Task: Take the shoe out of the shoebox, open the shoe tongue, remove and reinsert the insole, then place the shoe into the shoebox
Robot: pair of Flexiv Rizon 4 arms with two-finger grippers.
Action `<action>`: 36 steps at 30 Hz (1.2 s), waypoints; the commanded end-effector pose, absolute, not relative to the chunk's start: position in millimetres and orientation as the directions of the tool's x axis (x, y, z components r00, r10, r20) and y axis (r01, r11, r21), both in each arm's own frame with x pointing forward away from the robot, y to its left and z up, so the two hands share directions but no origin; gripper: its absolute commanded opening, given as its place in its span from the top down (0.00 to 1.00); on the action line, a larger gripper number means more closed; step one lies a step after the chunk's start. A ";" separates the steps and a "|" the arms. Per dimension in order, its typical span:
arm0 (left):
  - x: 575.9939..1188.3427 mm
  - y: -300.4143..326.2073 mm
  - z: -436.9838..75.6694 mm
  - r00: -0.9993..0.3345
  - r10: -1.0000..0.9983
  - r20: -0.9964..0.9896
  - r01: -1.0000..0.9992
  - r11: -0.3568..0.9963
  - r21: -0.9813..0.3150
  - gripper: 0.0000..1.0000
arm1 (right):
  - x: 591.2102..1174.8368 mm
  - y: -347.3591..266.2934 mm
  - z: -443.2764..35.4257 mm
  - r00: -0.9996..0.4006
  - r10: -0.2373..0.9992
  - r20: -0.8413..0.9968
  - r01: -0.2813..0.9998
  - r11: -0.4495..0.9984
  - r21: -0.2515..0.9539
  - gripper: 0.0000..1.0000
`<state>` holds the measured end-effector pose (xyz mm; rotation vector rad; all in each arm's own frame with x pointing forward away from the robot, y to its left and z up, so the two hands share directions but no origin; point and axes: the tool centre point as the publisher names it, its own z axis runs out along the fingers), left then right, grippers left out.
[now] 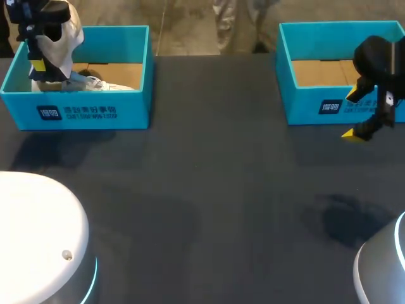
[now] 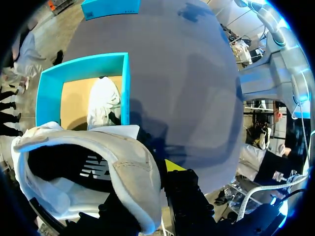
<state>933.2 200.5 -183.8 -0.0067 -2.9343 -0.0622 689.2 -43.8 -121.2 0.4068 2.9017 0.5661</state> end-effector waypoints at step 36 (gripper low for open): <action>1051.3 292.1 -205.6 -0.965 0.223 0.135 0.237 0.966 0.103 1.00 | 692.0 -42.6 -121.5 -0.952 0.292 -0.097 0.235 0.893 0.384 0.00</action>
